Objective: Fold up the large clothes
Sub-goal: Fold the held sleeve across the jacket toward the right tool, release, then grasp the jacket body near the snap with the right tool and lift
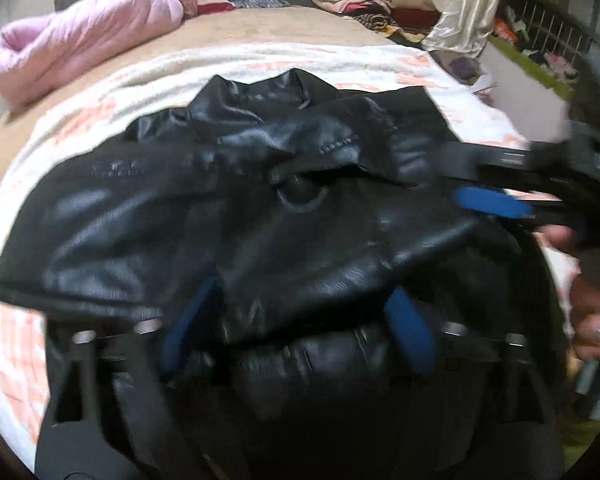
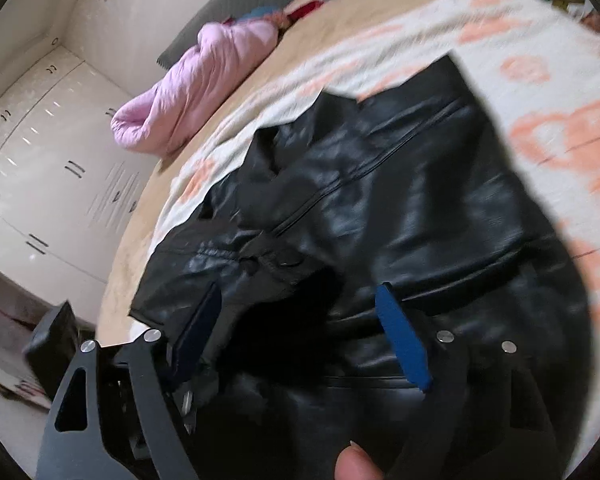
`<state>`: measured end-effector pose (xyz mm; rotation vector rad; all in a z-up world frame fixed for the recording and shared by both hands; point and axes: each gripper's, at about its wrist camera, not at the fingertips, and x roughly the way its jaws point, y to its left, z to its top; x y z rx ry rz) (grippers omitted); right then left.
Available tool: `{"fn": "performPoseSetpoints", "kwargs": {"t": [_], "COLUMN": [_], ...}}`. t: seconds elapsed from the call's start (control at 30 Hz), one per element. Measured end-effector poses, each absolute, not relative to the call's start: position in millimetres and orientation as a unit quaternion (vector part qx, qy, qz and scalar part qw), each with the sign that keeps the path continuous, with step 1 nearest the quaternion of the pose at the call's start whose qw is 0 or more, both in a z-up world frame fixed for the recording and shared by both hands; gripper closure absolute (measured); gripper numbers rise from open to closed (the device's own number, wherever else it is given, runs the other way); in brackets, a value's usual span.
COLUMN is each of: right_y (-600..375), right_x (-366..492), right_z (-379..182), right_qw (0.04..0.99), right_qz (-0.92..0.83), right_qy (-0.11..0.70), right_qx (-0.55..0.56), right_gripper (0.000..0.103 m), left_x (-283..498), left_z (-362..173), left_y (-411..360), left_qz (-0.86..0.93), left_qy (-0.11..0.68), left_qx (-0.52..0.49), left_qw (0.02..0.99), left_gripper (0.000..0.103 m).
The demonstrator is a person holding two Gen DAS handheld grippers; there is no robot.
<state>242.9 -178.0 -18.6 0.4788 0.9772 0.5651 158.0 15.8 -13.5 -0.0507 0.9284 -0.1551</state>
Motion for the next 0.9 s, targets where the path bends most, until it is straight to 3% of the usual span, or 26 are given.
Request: {"fn": "performPoseSetpoints", "kwargs": {"t": [0.27,0.33,0.4,0.43,0.5,0.9], "right_y": [-144.7,-139.4,-134.5,-130.3,-122.7,-109.7], "right_x": [259.0,260.8,259.0,258.4,255.6,245.1], "right_z": [-37.0,-39.8,-39.0,-38.1,-34.7,62.9], "right_qw": [0.818,0.823,0.829,0.833,0.835,0.885], "right_qz": [0.242,0.231,0.228,0.231,0.253,0.309], "right_qy": [0.483,0.485,0.483,0.478,0.464,0.344], "right_qx": [0.197,0.186,0.167,0.158,0.157,0.049], "right_gripper": [0.026,0.033,0.057,0.059,0.094,0.099], "left_x": [114.4,105.4,102.8,102.4,101.1,104.4], "left_z": [9.7,20.6,27.2,30.4,35.6,47.7], "left_y": [46.3,60.4,72.0,78.6,90.2,150.8], "left_qz": [-0.089,-0.082,-0.07,-0.06,-0.05,0.0], "left_qy": [0.43,0.414,0.409,0.408,0.403,0.367], "left_qx": [-0.052,-0.058,-0.058,-0.057,-0.063,-0.134], "left_qw": [0.897,0.905,0.908,0.909,0.912,0.921], "left_gripper": [0.014,0.01,0.01,0.01,0.01,0.01]}}
